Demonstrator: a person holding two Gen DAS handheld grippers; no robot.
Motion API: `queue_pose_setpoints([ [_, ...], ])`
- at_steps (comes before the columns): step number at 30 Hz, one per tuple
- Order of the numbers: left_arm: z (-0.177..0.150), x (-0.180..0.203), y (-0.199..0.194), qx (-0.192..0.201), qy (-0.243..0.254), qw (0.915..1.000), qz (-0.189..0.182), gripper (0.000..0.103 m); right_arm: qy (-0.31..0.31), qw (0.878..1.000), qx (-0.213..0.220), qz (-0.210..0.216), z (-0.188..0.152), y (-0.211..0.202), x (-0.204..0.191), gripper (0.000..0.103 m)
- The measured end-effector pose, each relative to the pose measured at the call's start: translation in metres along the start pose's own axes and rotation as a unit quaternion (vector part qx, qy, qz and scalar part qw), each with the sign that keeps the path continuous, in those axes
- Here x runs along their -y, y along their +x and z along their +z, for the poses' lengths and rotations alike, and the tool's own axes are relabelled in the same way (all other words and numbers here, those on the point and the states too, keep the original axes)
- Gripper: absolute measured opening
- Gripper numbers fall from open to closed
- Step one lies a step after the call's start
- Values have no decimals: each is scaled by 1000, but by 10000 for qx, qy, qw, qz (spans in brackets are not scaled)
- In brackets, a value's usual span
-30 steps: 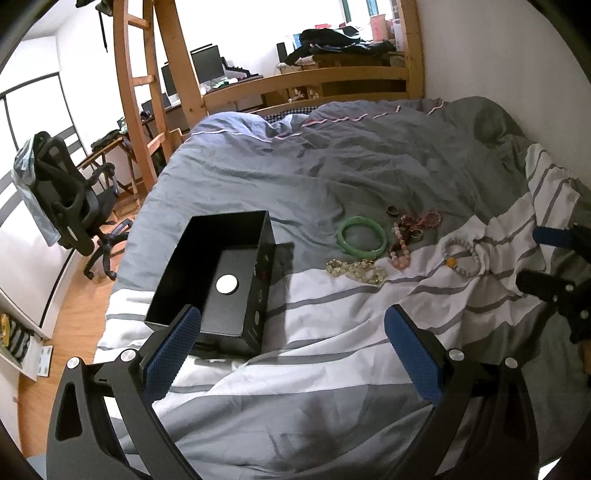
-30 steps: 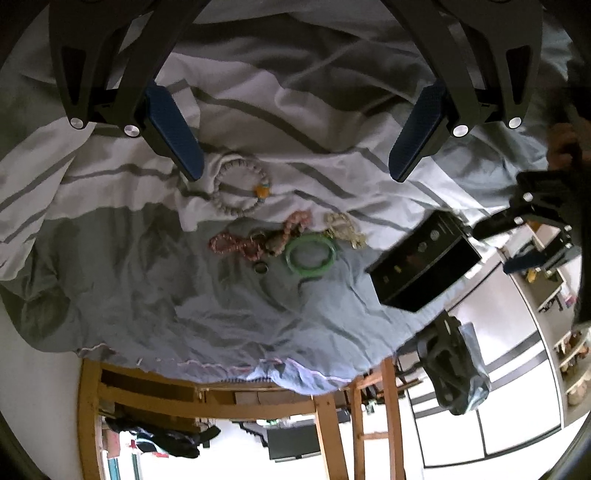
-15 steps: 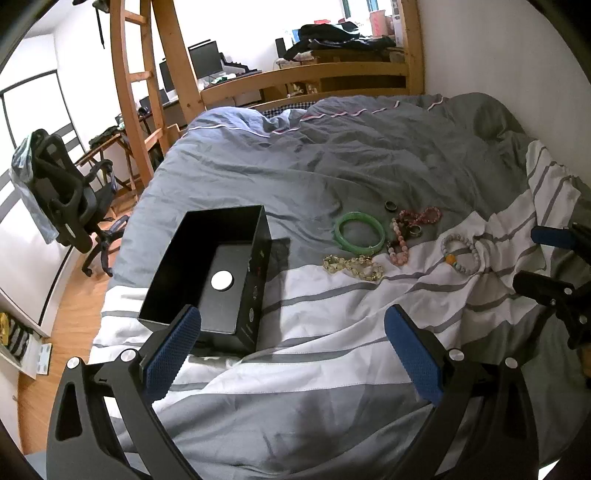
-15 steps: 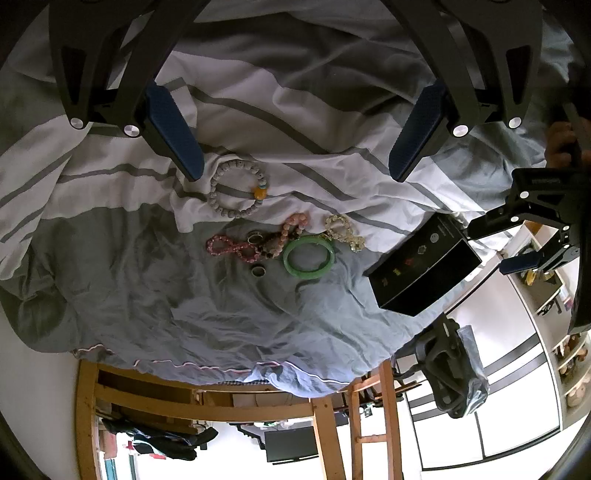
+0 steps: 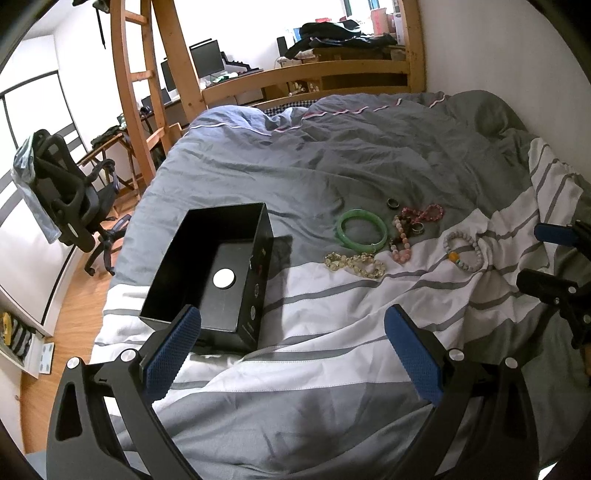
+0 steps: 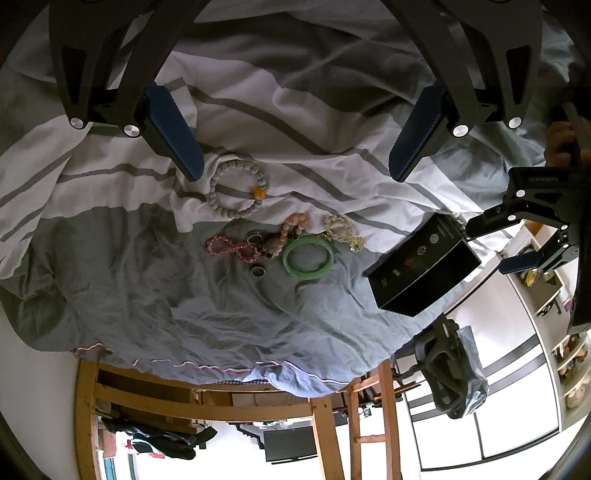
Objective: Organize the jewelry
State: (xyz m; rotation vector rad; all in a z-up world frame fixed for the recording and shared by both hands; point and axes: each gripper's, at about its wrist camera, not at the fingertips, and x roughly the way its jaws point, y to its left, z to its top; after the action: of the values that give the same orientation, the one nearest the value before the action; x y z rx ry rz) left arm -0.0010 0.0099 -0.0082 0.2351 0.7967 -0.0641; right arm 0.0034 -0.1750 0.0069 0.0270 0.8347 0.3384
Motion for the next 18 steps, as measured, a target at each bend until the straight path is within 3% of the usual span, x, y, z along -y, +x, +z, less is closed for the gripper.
queue_pose_setpoints([
  [18,-1,3,10,-140,-18,9999,29,99,10,10000,-14,-7,0,0,-1,99],
])
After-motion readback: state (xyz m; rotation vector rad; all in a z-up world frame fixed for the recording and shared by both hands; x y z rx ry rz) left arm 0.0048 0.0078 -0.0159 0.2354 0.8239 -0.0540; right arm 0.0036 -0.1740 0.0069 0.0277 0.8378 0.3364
